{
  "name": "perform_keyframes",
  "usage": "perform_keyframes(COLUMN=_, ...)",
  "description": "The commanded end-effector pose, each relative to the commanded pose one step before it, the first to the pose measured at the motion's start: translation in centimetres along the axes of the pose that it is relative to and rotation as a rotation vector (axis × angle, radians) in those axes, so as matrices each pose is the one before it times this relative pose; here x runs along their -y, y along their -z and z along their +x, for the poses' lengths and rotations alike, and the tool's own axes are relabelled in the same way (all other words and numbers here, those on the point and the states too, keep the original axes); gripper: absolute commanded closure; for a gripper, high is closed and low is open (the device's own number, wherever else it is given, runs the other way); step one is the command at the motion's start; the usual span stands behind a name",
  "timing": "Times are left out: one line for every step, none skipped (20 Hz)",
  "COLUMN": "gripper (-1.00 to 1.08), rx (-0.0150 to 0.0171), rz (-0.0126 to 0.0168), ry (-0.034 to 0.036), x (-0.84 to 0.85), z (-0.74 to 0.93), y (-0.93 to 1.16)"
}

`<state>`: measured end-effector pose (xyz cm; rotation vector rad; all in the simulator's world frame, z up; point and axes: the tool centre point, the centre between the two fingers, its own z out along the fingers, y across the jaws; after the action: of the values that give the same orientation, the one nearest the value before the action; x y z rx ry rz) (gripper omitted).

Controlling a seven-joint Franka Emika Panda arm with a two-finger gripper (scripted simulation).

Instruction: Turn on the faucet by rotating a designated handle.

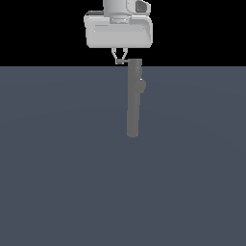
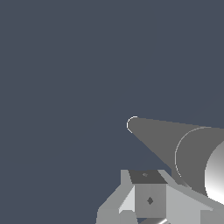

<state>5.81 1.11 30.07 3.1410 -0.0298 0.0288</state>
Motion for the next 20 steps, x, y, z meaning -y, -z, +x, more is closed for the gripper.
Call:
perform_keyframes(gripper=1.08, rx=0.01334, rz=-0.00032, ry=-0.0033, x=-0.456, z=-1.283, y=0.021)
perform_keyframes(gripper=1.08, rx=0.0, rz=0.0, ry=0.0, x=-0.126, z=-0.316, y=0.037)
perform_keyframes(gripper=1.08, rx=0.00094, rz=0.00008, ry=0.00023, x=-0.115, z=-0.29, y=-0.02)
perform_keyframes(gripper=1.08, rx=0.00067, rz=0.00006, ry=0.00017, x=-0.12, z=-0.301, y=-0.003)
perform_keyframes(gripper=1.08, rx=0.00067, rz=0.00006, ry=0.00017, x=-0.121, z=-0.303, y=-0.002)
perform_keyframes(gripper=1.08, rx=0.00067, rz=0.00006, ry=0.00017, x=-0.122, z=-0.305, y=-0.002)
perform_keyframes(gripper=1.08, rx=0.0, rz=0.0, ry=0.0, x=-0.131, z=-0.327, y=0.038)
perform_keyframes(gripper=1.08, rx=0.00094, rz=0.00007, ry=0.00024, x=-0.12, z=-0.301, y=-0.017)
perform_keyframes(gripper=1.08, rx=0.00067, rz=0.00005, ry=0.00017, x=-0.125, z=-0.311, y=0.001)
perform_keyframes(gripper=1.08, rx=0.0, rz=0.0, ry=0.0, x=0.0, z=0.0, y=0.0)
perform_keyframes(gripper=1.08, rx=-0.00984, rz=0.00027, ry=0.00506, x=0.351, z=0.831, y=-0.141)
perform_keyframes(gripper=1.08, rx=0.00098, rz=0.00001, ry=-0.00048, x=-0.519, z=-0.226, y=0.018)
perform_keyframes(gripper=1.08, rx=0.00124, rz=0.00001, ry=-0.0006, x=-0.532, z=-0.221, y=0.004)
perform_keyframes(gripper=1.08, rx=0.00088, rz=0.0, ry=-0.00043, x=-0.527, z=-0.234, y=0.026)
perform_keyframes(gripper=1.08, rx=0.00124, rz=-0.00001, ry=-0.0006, x=-0.543, z=-0.226, y=0.005)
perform_keyframes(gripper=1.08, rx=0.00088, rz=-0.00001, ry=-0.00042, x=-0.538, z=-0.239, y=0.028)
perform_keyframes(gripper=1.08, rx=0.00124, rz=-0.00002, ry=-0.0006, x=-0.554, z=-0.23, y=0.007)
perform_keyframes(gripper=1.08, rx=0.00108, rz=-0.00003, ry=-0.00052, x=-0.556, z=-0.237, y=0.018)
perform_keyframes(gripper=1.08, rx=0.00108, rz=-0.00004, ry=-0.00052, x=-0.563, z=-0.239, y=0.019)
perform_keyframes(gripper=1.08, rx=0.00108, rz=-0.00007, ry=-0.00051, x=-0.571, z=-0.241, y=0.021)
